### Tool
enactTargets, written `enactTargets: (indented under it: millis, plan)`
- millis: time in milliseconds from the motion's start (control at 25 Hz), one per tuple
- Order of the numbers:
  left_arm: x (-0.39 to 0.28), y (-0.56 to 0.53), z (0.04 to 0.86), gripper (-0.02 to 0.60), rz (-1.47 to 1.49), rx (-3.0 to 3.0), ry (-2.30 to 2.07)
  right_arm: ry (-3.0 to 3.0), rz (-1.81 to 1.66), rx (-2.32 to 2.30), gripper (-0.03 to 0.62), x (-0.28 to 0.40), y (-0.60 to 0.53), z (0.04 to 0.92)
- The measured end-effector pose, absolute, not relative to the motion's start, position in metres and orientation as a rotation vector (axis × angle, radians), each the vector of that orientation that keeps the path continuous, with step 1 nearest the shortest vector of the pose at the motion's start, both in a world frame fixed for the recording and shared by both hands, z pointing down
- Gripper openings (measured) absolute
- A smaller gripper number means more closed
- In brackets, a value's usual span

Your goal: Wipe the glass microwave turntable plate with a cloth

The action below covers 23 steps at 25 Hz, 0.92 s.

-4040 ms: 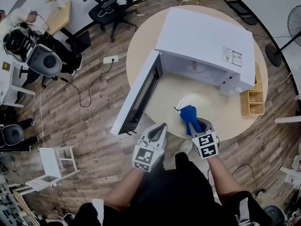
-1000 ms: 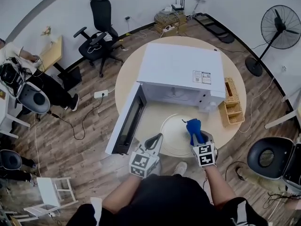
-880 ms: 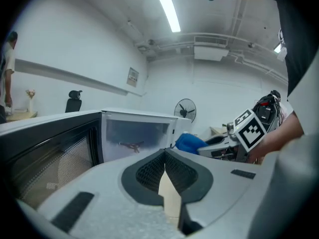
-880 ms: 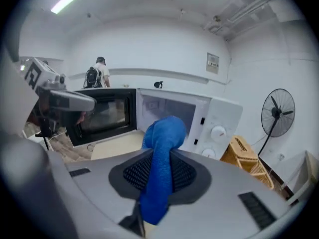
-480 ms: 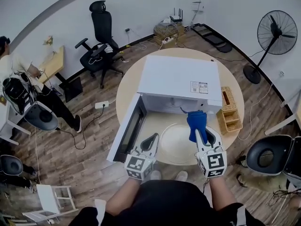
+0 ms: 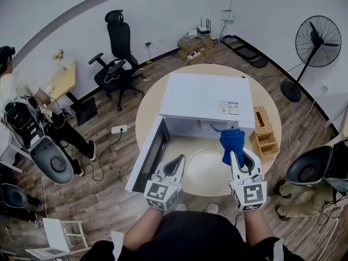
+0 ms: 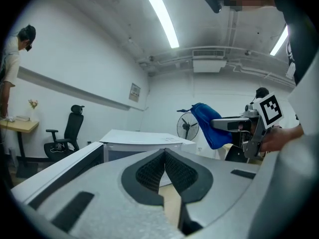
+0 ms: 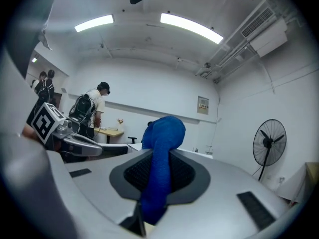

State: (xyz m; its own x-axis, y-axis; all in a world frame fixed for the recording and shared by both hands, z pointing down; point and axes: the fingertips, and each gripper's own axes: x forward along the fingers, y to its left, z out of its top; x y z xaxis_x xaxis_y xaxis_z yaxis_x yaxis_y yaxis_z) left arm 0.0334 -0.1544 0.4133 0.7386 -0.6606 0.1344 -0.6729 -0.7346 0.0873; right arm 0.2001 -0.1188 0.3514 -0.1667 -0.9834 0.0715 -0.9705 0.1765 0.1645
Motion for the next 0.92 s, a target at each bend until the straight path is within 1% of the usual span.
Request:
enactTargets:
  millis: [920]
  plan:
    - [0.0352,-0.1499,0.4057,0.006,0.132,2.834,-1.069,-2.292,-0.131,1.984,0.064,0.2005,-0.1148,0.341]
